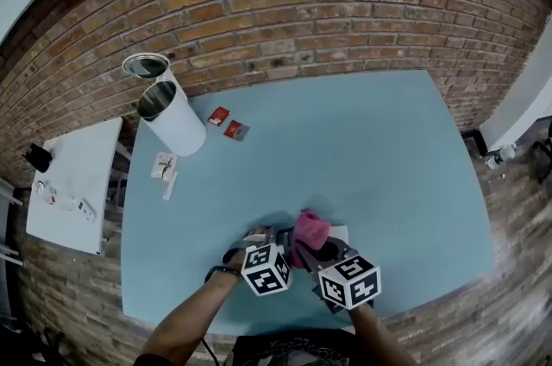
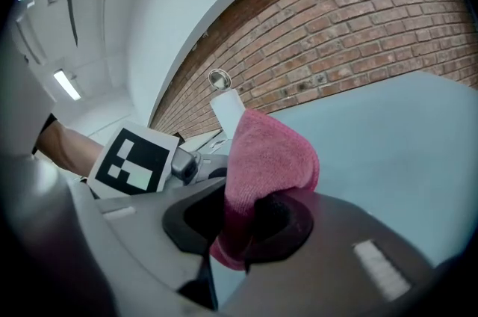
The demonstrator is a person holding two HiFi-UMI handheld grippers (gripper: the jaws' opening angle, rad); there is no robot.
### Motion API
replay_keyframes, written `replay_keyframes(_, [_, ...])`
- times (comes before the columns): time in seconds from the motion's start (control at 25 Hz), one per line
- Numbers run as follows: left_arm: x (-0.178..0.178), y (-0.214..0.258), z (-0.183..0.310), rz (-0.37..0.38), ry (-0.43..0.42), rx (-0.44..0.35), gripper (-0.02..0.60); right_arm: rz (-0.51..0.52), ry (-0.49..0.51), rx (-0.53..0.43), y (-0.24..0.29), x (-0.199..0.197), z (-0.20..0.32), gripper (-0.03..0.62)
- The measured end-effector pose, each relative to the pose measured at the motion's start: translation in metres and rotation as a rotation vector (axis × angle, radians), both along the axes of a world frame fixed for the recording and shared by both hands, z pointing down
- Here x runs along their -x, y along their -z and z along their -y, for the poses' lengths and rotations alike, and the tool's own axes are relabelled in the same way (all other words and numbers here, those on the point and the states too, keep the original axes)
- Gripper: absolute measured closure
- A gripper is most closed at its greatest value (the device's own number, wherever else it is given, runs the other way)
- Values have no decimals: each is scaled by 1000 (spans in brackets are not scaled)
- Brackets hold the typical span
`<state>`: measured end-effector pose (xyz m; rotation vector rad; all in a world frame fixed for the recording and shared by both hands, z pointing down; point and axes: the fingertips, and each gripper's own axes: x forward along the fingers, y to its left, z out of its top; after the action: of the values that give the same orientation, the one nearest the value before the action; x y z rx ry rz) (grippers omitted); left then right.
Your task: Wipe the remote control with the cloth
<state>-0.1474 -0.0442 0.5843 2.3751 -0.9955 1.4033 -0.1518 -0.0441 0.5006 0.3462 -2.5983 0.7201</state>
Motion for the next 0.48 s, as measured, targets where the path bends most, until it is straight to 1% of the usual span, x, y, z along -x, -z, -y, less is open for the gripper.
replay_keyframes(0.16, [4,3,5,27,-56,-7,233,-3,-4,44,-7,17,8,528])
replay_keyframes(0.32, [12,5,12,39,-82,-17,233,23,-35,83,-8,23,21,528])
replay_keyframes(0.48, [12,0,15,25,-129,26,235,48,-46,135,-11,29,27,528])
